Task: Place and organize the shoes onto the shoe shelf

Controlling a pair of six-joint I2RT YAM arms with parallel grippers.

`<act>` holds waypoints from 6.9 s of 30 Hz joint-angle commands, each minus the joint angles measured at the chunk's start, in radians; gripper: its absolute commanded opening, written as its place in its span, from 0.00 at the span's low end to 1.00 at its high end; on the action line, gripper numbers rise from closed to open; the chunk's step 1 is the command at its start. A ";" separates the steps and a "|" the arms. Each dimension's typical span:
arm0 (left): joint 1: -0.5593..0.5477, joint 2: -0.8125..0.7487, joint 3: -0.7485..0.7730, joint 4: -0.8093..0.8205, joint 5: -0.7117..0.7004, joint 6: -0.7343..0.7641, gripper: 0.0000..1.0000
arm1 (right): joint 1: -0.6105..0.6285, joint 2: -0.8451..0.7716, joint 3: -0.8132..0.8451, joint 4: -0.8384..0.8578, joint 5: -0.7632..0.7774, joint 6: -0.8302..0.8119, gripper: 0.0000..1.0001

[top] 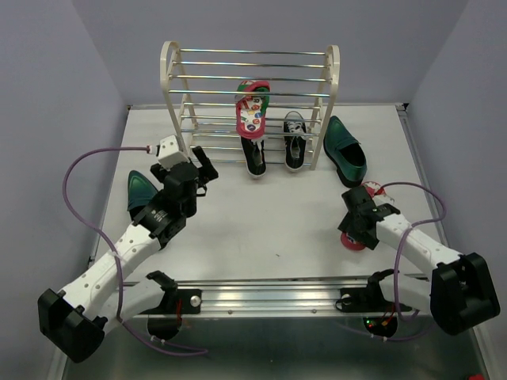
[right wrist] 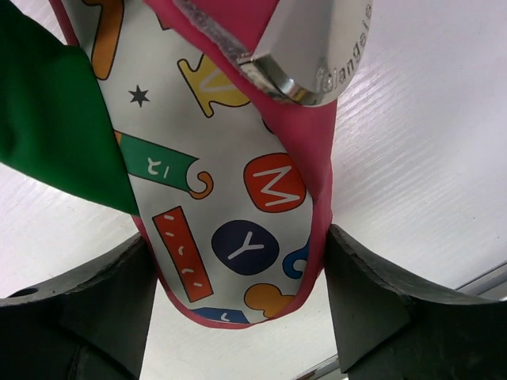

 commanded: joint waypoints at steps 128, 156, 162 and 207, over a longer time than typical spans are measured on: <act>0.576 0.348 0.308 0.376 0.642 0.394 0.99 | 0.167 -0.250 0.412 0.215 -0.592 -0.671 0.01; 0.580 0.534 0.368 0.477 0.896 0.470 0.41 | 0.167 0.075 0.616 0.461 -0.281 -0.596 0.02; 0.582 0.504 0.328 0.514 0.897 0.475 0.41 | 0.167 0.178 0.671 0.524 -0.230 -0.583 0.03; 0.580 0.512 0.300 0.520 0.879 0.527 0.33 | 0.176 0.703 1.242 0.501 0.052 -0.611 0.39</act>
